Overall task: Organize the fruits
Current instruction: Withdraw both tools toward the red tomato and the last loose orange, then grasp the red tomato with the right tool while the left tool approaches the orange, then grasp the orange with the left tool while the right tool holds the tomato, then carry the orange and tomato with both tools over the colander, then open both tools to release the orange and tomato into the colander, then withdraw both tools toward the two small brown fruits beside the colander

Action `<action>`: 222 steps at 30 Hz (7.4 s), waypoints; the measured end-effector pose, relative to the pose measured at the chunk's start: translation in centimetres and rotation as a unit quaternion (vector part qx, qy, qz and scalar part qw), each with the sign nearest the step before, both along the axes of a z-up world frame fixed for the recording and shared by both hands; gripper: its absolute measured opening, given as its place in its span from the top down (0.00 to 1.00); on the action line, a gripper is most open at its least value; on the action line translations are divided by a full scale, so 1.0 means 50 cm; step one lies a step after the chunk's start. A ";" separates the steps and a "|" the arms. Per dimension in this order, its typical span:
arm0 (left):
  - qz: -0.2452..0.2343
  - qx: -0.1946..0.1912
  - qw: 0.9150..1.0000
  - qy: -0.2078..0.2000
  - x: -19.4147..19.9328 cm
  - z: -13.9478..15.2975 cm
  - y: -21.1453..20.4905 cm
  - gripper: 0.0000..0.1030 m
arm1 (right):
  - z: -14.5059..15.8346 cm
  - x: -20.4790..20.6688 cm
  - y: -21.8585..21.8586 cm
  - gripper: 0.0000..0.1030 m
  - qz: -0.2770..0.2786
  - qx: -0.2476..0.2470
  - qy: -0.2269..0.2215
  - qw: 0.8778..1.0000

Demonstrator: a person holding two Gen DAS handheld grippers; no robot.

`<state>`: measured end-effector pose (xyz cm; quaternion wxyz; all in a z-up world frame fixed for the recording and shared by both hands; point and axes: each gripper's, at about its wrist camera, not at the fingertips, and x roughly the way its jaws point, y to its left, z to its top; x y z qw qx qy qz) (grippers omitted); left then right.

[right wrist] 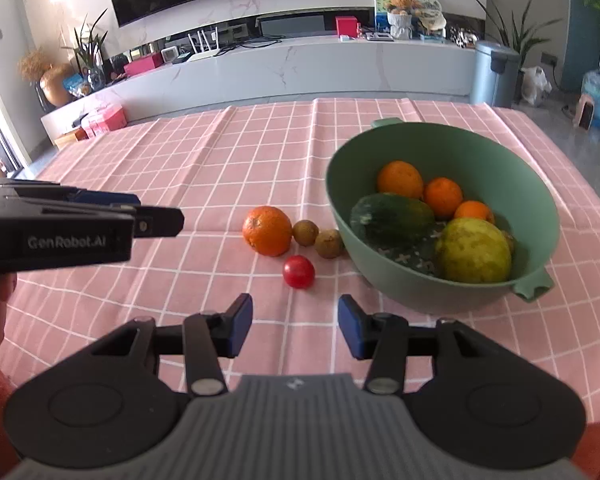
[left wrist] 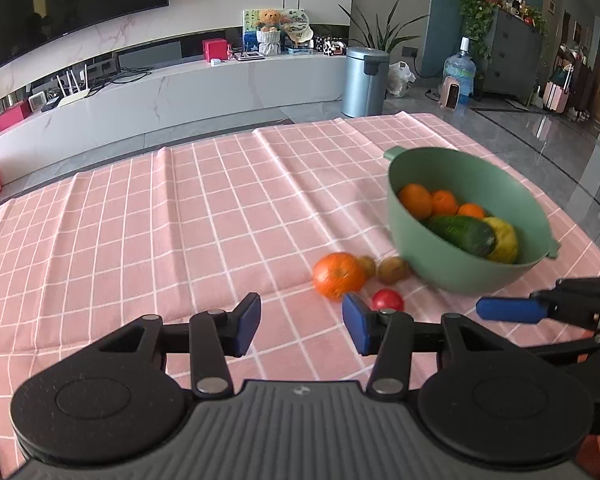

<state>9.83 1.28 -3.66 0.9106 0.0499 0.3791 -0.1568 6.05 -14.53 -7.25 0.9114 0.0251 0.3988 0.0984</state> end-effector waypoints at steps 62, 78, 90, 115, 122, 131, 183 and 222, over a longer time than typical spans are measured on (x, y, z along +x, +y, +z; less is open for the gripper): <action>-0.043 -0.044 0.997 0.054 0.130 -0.116 -0.069 0.51 | -0.106 0.091 -0.010 0.78 -0.095 0.041 0.035 0.994; -0.005 -0.072 0.994 0.080 0.096 -0.095 -0.024 0.54 | -0.090 0.083 0.000 0.78 -0.070 0.035 0.037 0.996; 0.002 -0.118 0.990 0.074 0.026 -0.008 -0.014 0.54 | -0.024 0.026 -0.014 0.78 -0.045 0.032 0.020 0.998; -0.058 -0.150 0.982 0.103 0.089 0.094 -0.154 0.54 | 0.095 0.026 -0.224 0.78 -0.033 -0.022 -0.026 0.999; -0.047 -0.130 0.980 0.140 0.172 0.056 -0.196 0.54 | 0.075 0.069 -0.250 0.78 -0.030 -0.033 -0.016 0.999; -0.037 -0.076 0.979 0.185 0.243 0.013 -0.250 0.54 | 0.038 0.131 -0.257 0.78 -0.023 -0.031 -0.005 0.999; 0.007 -0.060 0.993 0.096 0.136 0.084 -0.126 0.43 | 0.006 0.285 -0.219 0.67 -0.023 -0.094 0.010 0.995; -0.164 0.022 0.986 -0.008 0.080 -0.073 -0.079 0.46 | -0.049 0.044 0.009 0.67 -0.107 0.013 -0.013 0.994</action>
